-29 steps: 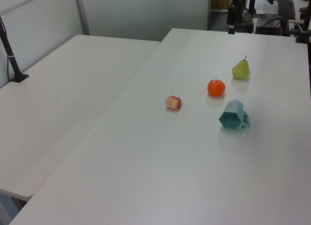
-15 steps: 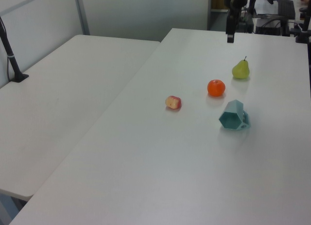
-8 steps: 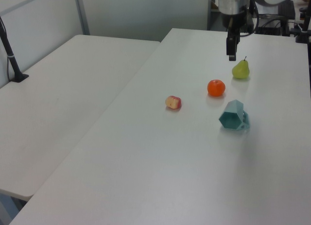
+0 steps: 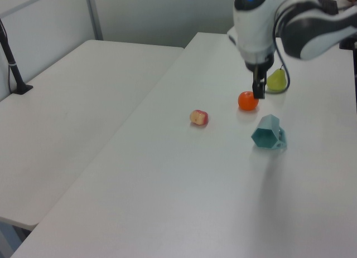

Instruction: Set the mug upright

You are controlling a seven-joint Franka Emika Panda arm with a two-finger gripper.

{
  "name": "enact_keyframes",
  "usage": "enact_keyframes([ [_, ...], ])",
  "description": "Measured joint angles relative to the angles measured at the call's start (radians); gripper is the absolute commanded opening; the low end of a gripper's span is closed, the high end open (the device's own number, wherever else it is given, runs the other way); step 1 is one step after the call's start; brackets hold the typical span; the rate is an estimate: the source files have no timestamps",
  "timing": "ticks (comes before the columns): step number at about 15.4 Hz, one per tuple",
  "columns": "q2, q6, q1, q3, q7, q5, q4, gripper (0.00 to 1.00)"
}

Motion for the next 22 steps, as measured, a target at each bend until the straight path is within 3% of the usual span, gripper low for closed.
enact_keyframes([
  [4,0.092,-0.063,0.071,0.001,0.12,-0.073,-0.016,1.0],
  [10,0.205,-0.074,0.115,0.001,0.296,-0.112,-0.027,0.93],
  [12,0.235,-0.074,0.118,0.001,0.348,-0.142,-0.028,0.83],
  [14,0.266,-0.077,0.118,-0.001,0.376,-0.172,-0.034,0.63],
  [17,0.283,-0.08,0.115,-0.005,0.383,-0.181,-0.057,0.49],
  [22,0.282,-0.099,0.101,-0.008,0.388,-0.194,-0.069,0.06],
])
